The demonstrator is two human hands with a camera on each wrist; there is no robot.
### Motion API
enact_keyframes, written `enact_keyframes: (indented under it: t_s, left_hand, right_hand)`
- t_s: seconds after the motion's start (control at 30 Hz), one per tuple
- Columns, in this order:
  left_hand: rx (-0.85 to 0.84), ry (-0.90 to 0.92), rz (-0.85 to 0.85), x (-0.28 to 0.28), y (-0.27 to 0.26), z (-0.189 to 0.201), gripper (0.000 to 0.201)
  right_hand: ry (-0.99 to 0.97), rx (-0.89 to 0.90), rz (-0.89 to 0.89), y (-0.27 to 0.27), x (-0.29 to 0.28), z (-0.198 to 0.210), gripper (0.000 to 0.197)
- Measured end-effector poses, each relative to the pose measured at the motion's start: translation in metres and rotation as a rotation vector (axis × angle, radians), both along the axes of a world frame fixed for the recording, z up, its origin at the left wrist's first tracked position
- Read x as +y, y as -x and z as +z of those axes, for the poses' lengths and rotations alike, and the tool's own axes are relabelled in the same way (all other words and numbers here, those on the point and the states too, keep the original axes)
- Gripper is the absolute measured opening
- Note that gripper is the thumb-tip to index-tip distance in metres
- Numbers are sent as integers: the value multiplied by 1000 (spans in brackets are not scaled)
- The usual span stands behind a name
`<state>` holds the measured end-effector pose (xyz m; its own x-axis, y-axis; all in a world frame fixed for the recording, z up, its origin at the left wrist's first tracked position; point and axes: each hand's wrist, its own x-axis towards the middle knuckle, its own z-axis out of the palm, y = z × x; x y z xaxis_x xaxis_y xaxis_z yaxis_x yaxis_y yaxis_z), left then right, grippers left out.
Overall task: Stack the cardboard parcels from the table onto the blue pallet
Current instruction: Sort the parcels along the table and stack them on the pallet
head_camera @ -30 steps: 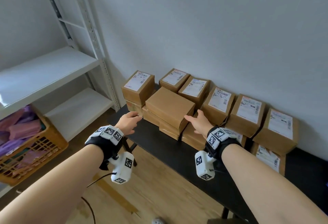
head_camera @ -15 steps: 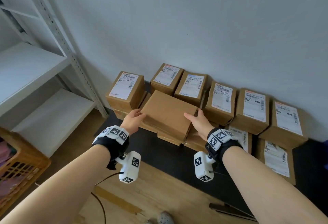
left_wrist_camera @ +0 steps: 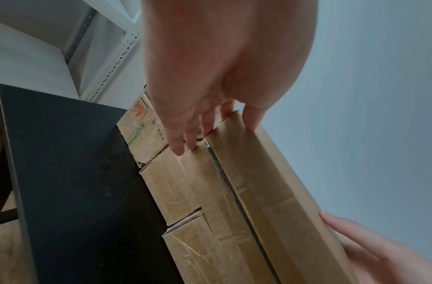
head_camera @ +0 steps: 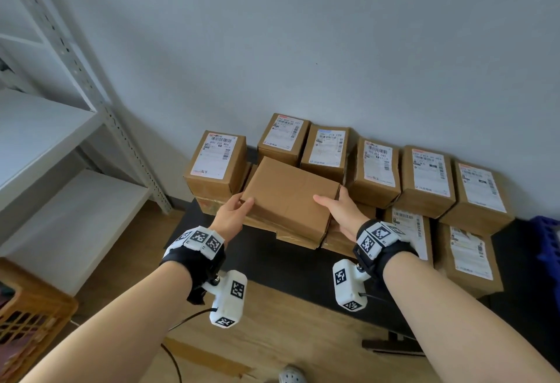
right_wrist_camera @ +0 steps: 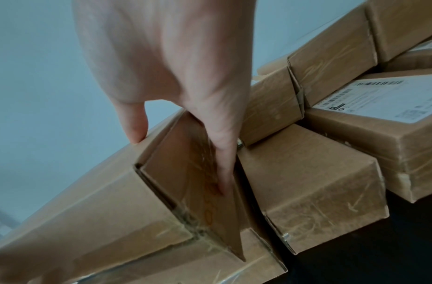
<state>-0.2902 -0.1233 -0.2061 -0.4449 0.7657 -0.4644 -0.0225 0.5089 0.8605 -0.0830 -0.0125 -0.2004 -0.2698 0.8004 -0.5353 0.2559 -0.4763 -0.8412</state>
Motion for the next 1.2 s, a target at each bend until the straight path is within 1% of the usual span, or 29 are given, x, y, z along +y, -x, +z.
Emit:
enact_keyframes:
  t_s: [0.17,0.2,0.27,0.37,0.53,0.6,0.7,0.8,0.97,1.1,1.2]
  left_hand:
    - [-2,-59,13,-7,2,13,54]
    - [-13,-75,4,-7,-1,17,53]
    - [-22,-110,-53,-6,-12,24,49]
    - [-13,-156,-139,-3,-33,31,49]
    - [-35,-192,-275,3,-83,44,43]
    - [-52,-209,-318,7,-108,48,42]
    - [-56,-223,-363,12,-145,51,42]
    - [-62,-199,-430,15,-187,57,44]
    - [-82,-198,-526,23,-272,62,42]
    - [-147,-182,-562,24,-357,66,35]
    - [-185,-161,-587,25,-418,66,37]
  right_hand:
    - [-82,10,-49,-8,-21,20,66]
    - [-104,8,-66,-13,-24,25,64]
    - [-145,10,-99,-26,-32,38,64]
    - [-182,-6,-163,-53,-45,52,65]
    - [-195,-33,-302,-110,-69,69,60]
    - [-193,-32,-341,-135,-79,74,60]
    - [-188,-32,-406,-172,-90,79,64]
    - [-176,-24,-470,-213,-101,82,62]
    - [-175,-1,-583,-295,-118,82,66]
    - [-179,58,-629,-373,-129,84,52]
    - [-185,94,-624,-435,-137,85,48]
